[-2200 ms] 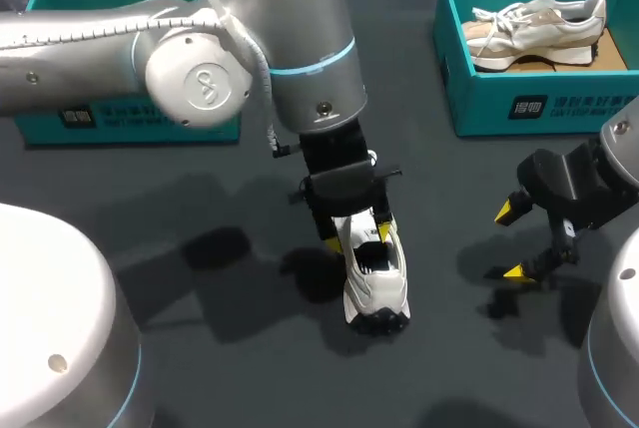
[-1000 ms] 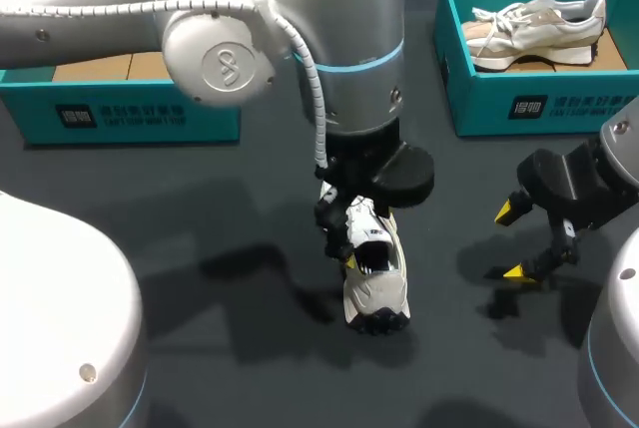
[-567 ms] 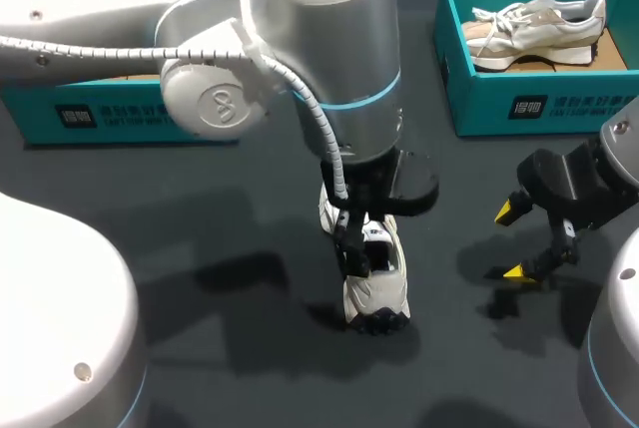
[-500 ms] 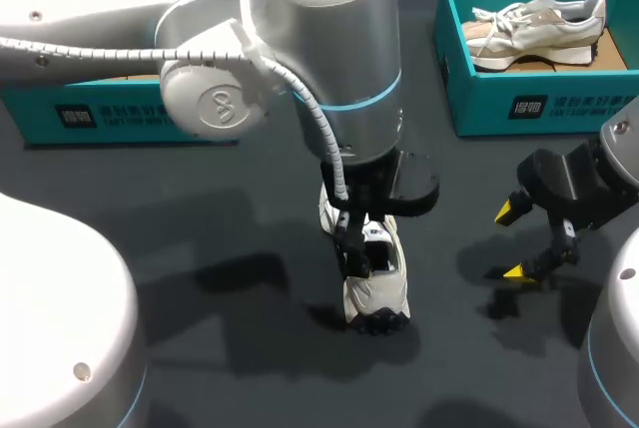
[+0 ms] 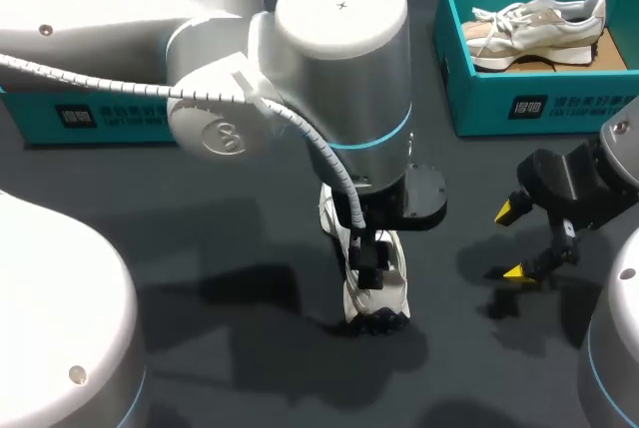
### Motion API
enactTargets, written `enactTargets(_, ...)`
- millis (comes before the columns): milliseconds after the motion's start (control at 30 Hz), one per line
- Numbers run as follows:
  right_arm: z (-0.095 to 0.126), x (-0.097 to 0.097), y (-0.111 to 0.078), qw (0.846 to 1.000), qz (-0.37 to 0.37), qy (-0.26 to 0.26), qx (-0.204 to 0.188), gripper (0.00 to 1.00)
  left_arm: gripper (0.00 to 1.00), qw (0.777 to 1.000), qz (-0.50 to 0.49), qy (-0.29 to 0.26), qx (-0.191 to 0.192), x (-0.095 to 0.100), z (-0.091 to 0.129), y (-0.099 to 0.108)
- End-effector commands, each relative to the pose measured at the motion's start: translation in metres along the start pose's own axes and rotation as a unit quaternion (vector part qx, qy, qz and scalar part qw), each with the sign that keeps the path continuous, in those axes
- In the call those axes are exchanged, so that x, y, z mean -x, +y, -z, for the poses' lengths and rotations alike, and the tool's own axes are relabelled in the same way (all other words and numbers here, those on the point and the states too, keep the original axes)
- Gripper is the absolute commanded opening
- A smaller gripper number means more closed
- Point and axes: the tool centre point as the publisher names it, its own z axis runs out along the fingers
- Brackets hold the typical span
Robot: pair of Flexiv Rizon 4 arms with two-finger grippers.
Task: Take the shoe out of the shoebox, open the shoe tongue, remove and reinsert the insole, then place the shoe into the shoebox
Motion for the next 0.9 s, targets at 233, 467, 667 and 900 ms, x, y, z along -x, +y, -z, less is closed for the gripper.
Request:
enactTargets(233,0.0,-0.002,0.0,1.0,0.0,-0.001,-0.001,1.0,1.0,0.999,0.04,0.017,0.021,-0.004,-0.034,-0.022)
enactTargets(467,0.0,-0.002,0.0,1.0,0.0,-0.001,-0.001,1.0,1.0,0.998,0.041,0.034,0.029,-0.012,-0.048,-0.019)
enactTargets(667,0.0,-0.002,0.0,1.0,0.0,-0.001,-0.001,1.0,0.95,0.997,0.046,0.036,0.046,-0.019,-0.061,-0.017)
enactTargets(900,0.0,-0.002,0.0,1.0,0.0,-0.001,-0.001,1.0,0.87,0.996,0.048,0.035,0.061,-0.026,-0.077,-0.014)
